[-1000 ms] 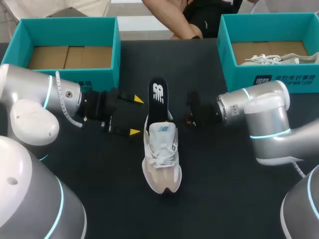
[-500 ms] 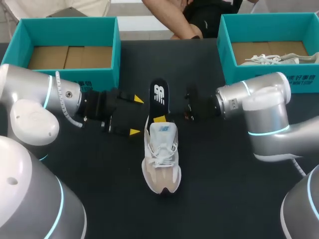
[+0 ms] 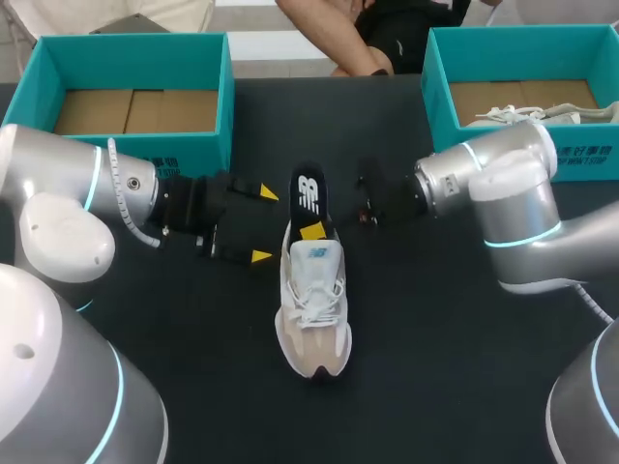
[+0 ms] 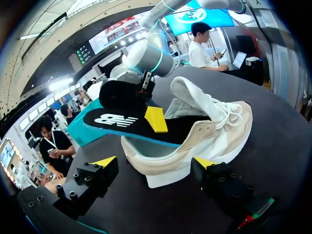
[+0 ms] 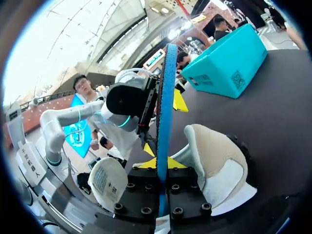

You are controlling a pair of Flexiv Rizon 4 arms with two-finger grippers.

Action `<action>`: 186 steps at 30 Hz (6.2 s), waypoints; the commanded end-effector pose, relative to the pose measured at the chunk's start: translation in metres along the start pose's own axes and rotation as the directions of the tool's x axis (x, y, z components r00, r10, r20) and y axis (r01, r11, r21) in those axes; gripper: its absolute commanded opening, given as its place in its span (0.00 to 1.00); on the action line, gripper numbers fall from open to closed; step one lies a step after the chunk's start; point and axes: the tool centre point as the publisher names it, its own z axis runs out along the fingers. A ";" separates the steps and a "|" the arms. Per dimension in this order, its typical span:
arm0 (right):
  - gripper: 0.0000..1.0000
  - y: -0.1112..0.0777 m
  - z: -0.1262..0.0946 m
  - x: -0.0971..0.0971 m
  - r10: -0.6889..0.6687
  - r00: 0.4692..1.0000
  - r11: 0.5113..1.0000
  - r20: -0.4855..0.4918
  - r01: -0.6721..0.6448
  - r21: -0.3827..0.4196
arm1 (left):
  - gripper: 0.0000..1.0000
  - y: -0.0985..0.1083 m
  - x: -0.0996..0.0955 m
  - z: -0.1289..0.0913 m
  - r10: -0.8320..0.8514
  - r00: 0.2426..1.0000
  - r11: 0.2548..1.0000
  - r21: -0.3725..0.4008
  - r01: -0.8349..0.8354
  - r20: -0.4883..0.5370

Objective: Take the shoe out of the shoebox, open the shoe tongue, remove and reinsert the insole, then place the shoe into the shoebox

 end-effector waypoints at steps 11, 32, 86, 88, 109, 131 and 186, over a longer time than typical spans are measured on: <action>0.15 -0.015 0.011 0.011 0.035 0.999 0.999 0.009 -0.035 0.010 | 1.00 -0.001 0.000 0.000 0.001 1.000 1.000 -0.003 -0.001 -0.001; 0.00 -0.008 0.000 0.008 0.079 0.996 0.993 0.041 -0.083 0.089 | 1.00 -0.001 0.000 0.000 0.001 1.000 1.000 -0.003 -0.001 -0.001; 0.40 0.012 -0.006 0.026 0.028 0.993 0.992 0.115 -0.041 0.118 | 1.00 -0.001 0.000 0.000 0.001 1.000 1.000 -0.003 -0.001 -0.001; 0.41 0.018 -0.009 0.028 0.007 0.993 0.992 0.117 -0.022 0.121 | 1.00 -0.001 0.000 0.000 0.001 1.000 1.000 -0.003 -0.001 -0.001; 0.42 0.068 -0.059 0.054 0.023 0.945 0.995 0.326 -0.055 0.087 | 1.00 -0.001 0.000 0.000 0.001 1.000 1.000 -0.003 -0.001 -0.001; 0.00 0.062 -0.052 0.051 0.266 0.747 0.949 0.609 -0.315 -0.028 | 1.00 -0.002 -0.039 -0.078 0.093 0.993 0.995 -0.019 -0.095 -0.066; 0.00 0.000 0.005 0.004 0.278 0.097 0.858 0.956 -0.472 -0.202 | 1.00 0.001 -0.057 -0.127 0.046 0.998 0.996 -0.069 -0.049 -0.047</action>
